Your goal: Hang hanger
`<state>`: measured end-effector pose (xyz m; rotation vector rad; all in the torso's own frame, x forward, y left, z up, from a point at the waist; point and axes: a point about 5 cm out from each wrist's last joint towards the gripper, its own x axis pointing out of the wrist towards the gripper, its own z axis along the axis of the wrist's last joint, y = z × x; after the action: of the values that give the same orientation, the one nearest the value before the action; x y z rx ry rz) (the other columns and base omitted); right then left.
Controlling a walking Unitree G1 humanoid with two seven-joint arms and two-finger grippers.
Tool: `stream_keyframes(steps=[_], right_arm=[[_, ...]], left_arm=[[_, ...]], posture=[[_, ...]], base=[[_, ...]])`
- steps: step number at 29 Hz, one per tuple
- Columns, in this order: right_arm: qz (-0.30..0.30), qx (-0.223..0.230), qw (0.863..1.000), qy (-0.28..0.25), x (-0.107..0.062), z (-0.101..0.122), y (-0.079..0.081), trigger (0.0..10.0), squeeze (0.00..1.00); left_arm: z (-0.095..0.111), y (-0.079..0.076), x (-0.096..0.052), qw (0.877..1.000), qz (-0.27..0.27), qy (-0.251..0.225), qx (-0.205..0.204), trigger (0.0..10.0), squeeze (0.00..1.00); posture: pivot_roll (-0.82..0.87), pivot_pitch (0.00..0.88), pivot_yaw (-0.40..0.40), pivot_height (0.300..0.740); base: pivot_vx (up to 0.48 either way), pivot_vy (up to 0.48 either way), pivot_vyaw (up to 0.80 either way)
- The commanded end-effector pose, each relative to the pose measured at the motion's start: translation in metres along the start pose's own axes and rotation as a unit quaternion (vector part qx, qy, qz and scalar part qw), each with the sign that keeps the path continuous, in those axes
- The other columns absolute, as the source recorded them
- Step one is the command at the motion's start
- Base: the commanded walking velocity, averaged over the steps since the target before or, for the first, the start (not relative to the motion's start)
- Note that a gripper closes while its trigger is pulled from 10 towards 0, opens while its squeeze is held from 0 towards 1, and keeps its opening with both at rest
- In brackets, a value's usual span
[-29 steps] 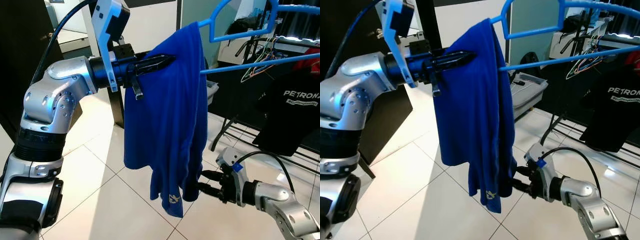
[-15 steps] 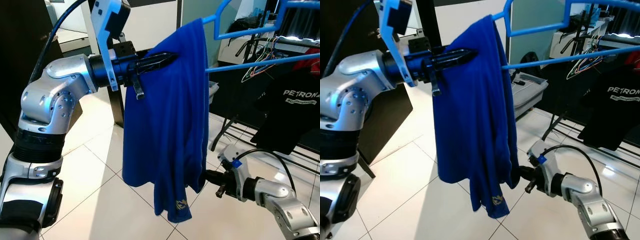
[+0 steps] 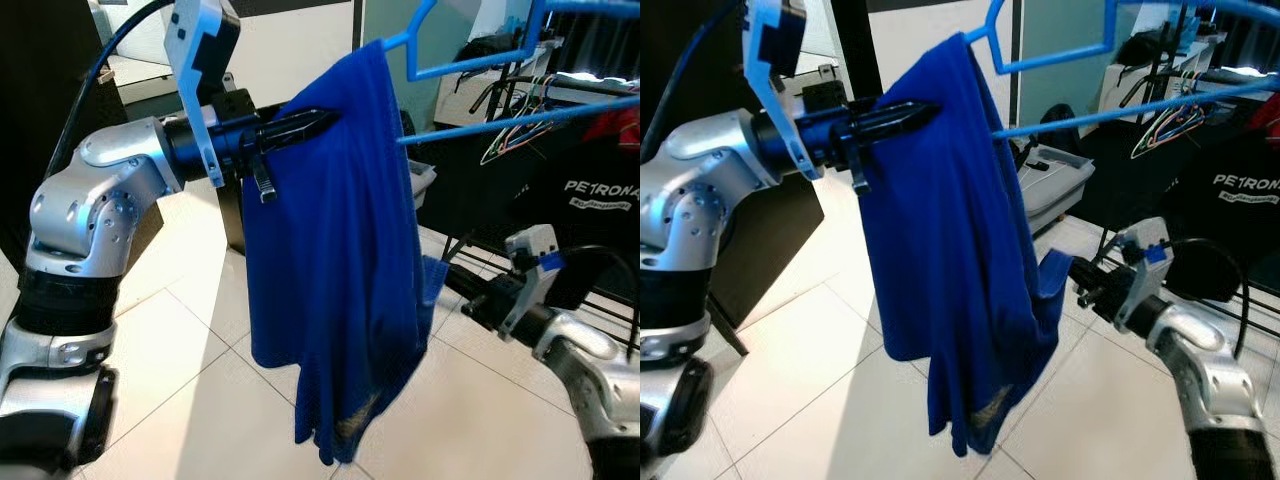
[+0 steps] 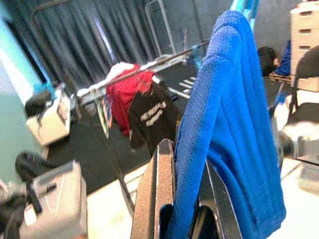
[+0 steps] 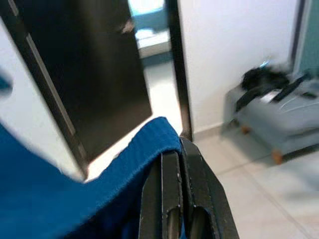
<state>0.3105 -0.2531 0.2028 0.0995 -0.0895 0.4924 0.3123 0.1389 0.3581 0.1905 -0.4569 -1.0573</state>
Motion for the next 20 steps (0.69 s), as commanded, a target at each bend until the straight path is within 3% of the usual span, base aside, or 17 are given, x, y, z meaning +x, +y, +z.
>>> stream_keyframes(steps=[1,3,4,6,7,8,9,11,12,20], right_arm=[[-0.026,0.028,0.998,-0.049,0.007,0.022,-0.008,0.0,0.00],[-0.026,0.028,0.998,-0.049,0.007,0.022,-0.008,0.0,0.00],[-0.047,0.036,0.996,-0.067,0.015,0.036,-0.016,0.0,0.00],[-0.047,0.036,0.996,-0.067,0.015,0.036,-0.016,0.0,0.00],[-0.065,0.041,0.995,-0.070,0.022,0.044,-0.022,0.0,0.00],[-0.065,0.041,0.995,-0.070,0.022,0.044,-0.022,0.0,0.00],[-0.077,0.044,0.994,-0.066,0.028,0.048,-0.025,0.0,0.00],[-0.077,0.044,0.994,-0.066,0.028,0.048,-0.025,0.0,0.00],[-0.079,0.052,0.994,-0.060,0.034,0.048,-0.025,0.0,0.00],[-0.092,0.077,0.992,-0.026,0.049,0.041,-0.022,0.0,0.00]], left_arm=[[-0.011,0.000,-0.018,0.999,0.017,0.021,0.020,0.0,0.00],[-0.011,0.000,-0.018,0.999,0.017,0.021,0.020,0.0,0.00],[-0.028,-0.007,-0.031,0.998,0.020,0.052,0.032,0.0,0.00],[-0.028,-0.007,-0.031,0.998,0.020,0.052,0.032,0.0,0.00],[-0.040,-0.012,-0.044,0.995,0.024,0.085,0.050,0.0,0.00],[-0.040,-0.012,-0.044,0.995,0.024,0.085,0.050,0.0,0.00],[-0.049,-0.014,-0.054,0.990,0.025,0.118,0.074,0.0,0.00],[-0.049,-0.014,-0.054,0.990,0.025,0.118,0.074,0.0,0.00],[-0.055,-0.013,-0.063,0.985,0.032,0.142,0.094,0.0,0.00],[-0.064,-0.011,-0.075,0.971,0.069,0.178,0.141,0.0,0.00]], posture=[[-0.05,0.000,-0.003,0.740],[-0.05,0.000,-0.003,0.740],[-0.04,0.000,-0.021,0.740],[-0.04,0.000,-0.021,0.740],[-0.03,0.000,-0.031,0.740],[-0.03,0.000,-0.031,0.740],[-0.03,0.000,-0.035,0.740],[-0.03,0.000,-0.035,0.740],[-0.03,0.000,-0.043,0.740],[-0.03,0.000,-0.055,0.740]], base=[[0.000,0.000,0.00],[0.000,0.000,0.00],[0.000,0.000,0.00],[0.000,0.000,0.00],[0.000,0.000,0.00],[0.000,0.000,0.00],[0.000,0.000,0.00],[0.000,0.000,0.00],[0.000,0.000,0.00],[0.000,0.000,0.00]])
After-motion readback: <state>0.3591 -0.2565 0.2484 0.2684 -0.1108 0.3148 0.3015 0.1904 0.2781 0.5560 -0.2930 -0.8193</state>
